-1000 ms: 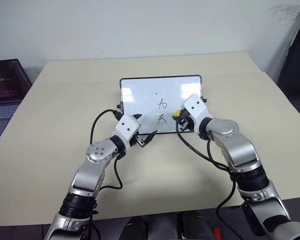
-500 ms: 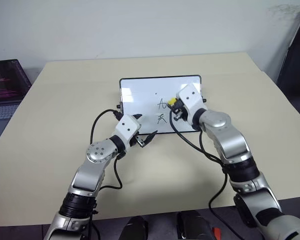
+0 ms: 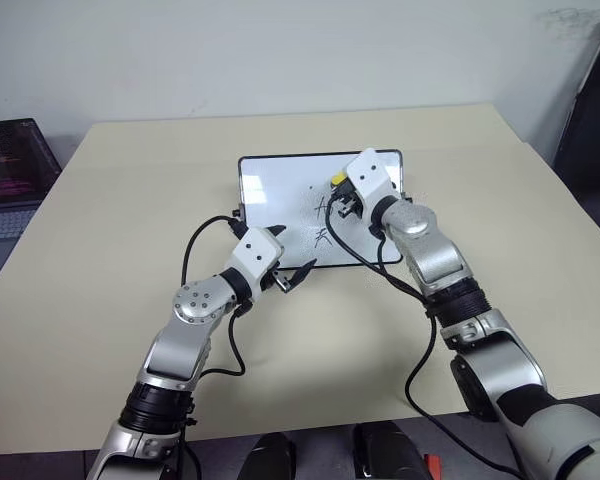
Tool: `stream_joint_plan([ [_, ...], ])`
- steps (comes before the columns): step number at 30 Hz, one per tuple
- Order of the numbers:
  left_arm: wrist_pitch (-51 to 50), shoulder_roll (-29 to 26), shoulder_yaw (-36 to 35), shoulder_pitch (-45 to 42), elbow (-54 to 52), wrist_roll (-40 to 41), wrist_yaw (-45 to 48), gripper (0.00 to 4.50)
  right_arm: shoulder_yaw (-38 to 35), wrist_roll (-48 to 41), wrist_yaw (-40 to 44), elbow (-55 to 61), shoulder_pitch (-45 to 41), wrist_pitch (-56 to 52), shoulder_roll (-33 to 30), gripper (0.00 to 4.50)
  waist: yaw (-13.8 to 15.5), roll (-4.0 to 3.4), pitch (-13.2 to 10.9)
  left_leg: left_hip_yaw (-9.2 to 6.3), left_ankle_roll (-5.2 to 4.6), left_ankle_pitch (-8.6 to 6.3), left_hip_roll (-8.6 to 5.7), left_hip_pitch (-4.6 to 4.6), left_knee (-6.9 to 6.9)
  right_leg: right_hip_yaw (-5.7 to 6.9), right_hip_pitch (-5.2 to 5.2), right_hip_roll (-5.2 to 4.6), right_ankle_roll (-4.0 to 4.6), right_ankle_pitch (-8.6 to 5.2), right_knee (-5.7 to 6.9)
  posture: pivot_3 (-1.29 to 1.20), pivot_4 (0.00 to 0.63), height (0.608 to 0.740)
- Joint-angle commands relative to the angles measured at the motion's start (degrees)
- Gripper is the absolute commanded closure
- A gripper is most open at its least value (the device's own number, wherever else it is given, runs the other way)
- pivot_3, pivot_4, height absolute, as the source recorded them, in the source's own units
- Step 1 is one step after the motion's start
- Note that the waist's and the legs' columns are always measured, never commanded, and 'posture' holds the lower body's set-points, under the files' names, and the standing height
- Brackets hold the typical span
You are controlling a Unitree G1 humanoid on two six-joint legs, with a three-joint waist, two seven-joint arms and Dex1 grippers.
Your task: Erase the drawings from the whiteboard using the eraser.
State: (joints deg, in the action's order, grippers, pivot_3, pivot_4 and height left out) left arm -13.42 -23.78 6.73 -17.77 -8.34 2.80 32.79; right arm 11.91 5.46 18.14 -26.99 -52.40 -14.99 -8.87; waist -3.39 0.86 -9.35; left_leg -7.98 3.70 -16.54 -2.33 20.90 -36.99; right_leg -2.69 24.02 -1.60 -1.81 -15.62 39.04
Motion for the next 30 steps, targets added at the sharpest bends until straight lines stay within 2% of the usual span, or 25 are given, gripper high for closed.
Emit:
stream_joint_plan([
  [1,0.1,-0.7,-1.3,0.1,-2.3,-0.3,-0.8,0.0,-0.7,0.2,-0.4,-0.8,-1.5,2.7,0.8,3.43,0.0,0.0,0.0,0.0,0.0,0.0,0.0,0.0,0.0,0.0,0.0,0.0,0.0,0.0,0.01,0.0,0.15,0.74],
  [17,-1.6,-1.4,-1.7,1.1,-4.3,0.0,-1.8,0.0,2.6,0.9,1.4,2.7,6.2,-0.9,5.7,3.43,0.0,0.01,0.0,-0.04,-0.13,-0.07,0.01,-0.05,-0.04,0.0,-0.02,0.01,0.02,0.02,0.07,0.0,0.15,0.74],
  [30,-1.3,-0.9,-1.0,0.8,-3.6,0.1,-2.1,0.0,3.0,1.5,2.0,8.7,9.6,-4.1,4.3,3.43,0.1,0.01,0.1,-0.09,-0.15,-0.07,0.01,-0.09,-0.06,0.04,-0.08,0.03,0.03,0.07,0.07,0.0,0.15,0.74],
])
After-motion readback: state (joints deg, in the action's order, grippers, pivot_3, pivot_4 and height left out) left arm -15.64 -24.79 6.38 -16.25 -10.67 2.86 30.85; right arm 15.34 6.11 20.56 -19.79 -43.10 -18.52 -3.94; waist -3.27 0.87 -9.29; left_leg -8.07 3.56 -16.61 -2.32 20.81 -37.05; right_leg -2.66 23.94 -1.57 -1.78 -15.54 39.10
